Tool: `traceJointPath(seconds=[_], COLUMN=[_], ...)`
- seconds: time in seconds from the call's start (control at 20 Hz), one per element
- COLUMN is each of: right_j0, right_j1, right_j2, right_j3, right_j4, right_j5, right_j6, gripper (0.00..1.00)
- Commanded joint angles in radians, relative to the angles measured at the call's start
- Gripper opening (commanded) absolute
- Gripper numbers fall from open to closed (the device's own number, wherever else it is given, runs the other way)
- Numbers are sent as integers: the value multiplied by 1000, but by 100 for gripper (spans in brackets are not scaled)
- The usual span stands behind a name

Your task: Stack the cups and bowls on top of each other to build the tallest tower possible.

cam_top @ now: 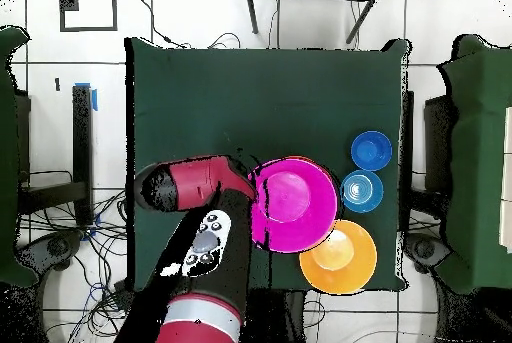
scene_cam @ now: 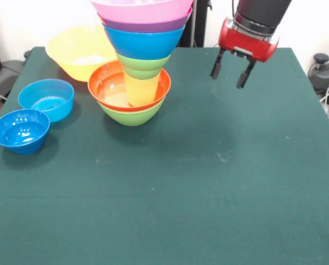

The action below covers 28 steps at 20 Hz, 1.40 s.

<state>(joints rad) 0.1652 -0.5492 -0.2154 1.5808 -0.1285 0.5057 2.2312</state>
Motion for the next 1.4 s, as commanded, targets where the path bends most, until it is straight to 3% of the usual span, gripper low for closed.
traceJointPath(seconds=[0.05,0.45,1.15,1.4], right_j0=[-7,15,-3,-19], right_j1=[86,115,131,171], right_j2=[129,111,92,86], right_j3=[-131,-183,-216,-300], right_j4=[88,140,130,122], right_j5=[91,140,138,184], right_j6=[111,98,56,33], gripper=[100,100,100,100])
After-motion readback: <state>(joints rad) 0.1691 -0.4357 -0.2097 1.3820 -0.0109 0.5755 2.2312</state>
